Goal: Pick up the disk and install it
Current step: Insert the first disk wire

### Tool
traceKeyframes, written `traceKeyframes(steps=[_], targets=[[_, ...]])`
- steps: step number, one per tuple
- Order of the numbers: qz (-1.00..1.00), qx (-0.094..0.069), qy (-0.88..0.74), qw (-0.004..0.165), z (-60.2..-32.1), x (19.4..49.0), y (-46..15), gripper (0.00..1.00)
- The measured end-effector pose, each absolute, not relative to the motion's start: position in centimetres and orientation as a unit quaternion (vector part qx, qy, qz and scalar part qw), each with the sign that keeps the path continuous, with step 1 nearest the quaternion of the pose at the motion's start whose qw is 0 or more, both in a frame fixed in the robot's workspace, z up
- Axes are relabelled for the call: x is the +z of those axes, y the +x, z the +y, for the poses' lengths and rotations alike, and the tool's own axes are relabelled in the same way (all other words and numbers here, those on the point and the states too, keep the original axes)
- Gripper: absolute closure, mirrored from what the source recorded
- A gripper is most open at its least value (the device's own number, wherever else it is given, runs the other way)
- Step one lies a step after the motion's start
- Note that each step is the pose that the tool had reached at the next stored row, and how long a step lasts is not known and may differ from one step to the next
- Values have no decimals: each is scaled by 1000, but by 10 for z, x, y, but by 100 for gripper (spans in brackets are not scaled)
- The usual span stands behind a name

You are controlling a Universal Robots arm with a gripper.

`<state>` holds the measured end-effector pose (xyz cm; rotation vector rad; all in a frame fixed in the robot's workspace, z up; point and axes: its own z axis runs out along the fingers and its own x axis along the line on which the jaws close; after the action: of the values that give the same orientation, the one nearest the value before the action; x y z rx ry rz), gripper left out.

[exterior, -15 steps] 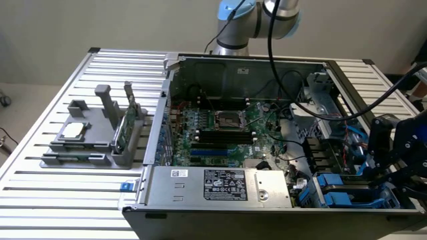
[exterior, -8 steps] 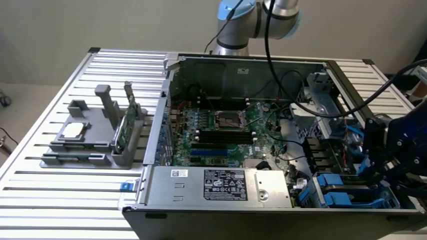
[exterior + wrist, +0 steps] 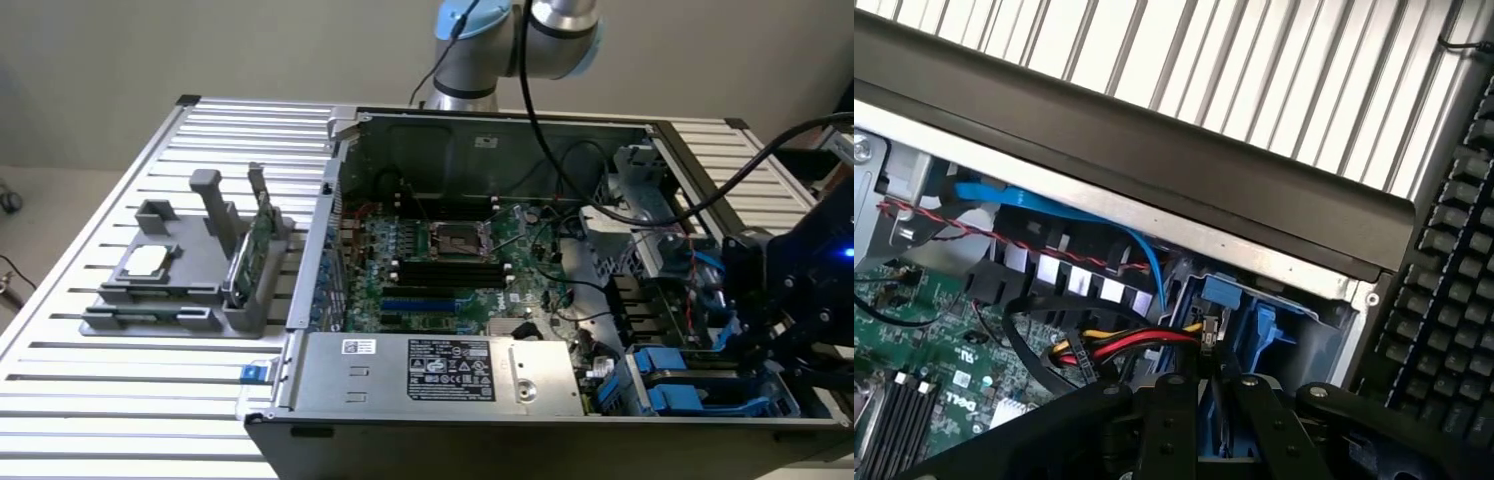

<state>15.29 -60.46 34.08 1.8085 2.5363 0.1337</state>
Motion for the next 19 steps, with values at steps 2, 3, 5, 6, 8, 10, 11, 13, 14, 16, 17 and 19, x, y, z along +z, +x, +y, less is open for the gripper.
traceKeyframes(steps=[2, 3, 5, 6, 8, 10, 11, 13, 14, 16, 17, 19], targets=[[813, 43, 580, 16, -603, 340, 148, 81], [813, 43, 580, 17, -603, 340, 146, 81], [813, 42, 581, 19, -602, 339, 141, 81], [813, 43, 581, 22, -601, 339, 140, 81], [812, 43, 582, 27, -601, 339, 139, 81], [810, 42, 583, 34, -600, 338, 140, 81], [810, 41, 584, 38, -600, 339, 140, 81], [809, 41, 584, 46, -598, 338, 139, 81], [809, 42, 584, 48, -596, 338, 139, 81], [809, 43, 584, 51, -593, 338, 139, 81], [809, 43, 584, 51, -591, 338, 138, 81], [808, 43, 585, 51, -588, 338, 137, 81]])
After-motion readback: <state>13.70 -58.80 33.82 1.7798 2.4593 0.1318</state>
